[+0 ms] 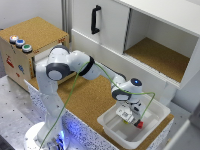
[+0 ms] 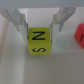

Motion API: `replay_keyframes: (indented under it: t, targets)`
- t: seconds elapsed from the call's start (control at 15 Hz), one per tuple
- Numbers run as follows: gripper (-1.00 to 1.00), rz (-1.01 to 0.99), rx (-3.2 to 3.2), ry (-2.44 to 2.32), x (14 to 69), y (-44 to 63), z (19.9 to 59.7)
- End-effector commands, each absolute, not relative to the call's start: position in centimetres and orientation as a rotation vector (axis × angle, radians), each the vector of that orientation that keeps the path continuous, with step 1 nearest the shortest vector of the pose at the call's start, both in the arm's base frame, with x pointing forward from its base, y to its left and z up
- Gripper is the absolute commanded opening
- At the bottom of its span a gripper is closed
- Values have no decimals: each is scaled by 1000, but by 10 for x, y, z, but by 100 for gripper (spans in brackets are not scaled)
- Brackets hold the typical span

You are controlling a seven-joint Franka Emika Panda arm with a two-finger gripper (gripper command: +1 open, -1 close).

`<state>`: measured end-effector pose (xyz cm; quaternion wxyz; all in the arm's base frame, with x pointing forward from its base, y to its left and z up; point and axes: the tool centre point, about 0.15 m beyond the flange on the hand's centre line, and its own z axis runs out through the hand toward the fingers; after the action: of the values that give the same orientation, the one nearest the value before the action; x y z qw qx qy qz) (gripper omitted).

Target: Go towards the drawer and place the yellow object

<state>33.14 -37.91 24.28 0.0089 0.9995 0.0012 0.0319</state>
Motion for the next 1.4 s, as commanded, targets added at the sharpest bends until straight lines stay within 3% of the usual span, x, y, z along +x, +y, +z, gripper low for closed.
replay_keyframes:
  t: [0.0,0.4,0.87,1.33]
  targets:
    - [-100,379,3062,141,351,-302,353]
    - [-100,619,3014,480,384,-186,441]
    - [-100,590,2981,1100,392,-26,451]
    - [-100,425,2806,1694,374,109,447]
